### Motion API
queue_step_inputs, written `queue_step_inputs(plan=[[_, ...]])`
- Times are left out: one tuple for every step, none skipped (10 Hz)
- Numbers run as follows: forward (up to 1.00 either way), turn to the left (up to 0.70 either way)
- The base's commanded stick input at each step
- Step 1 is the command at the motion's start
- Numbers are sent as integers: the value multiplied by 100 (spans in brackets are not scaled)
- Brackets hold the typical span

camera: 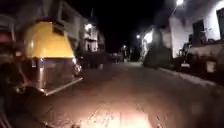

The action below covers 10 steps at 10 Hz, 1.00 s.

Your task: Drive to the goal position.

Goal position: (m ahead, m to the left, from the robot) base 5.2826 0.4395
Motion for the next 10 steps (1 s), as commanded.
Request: queue_step_inputs(plan=[[100,0],[100,0],[100,0],[100,0],[100,0],[100,0],[100,0],[100,0],[100,0],[100,0]])
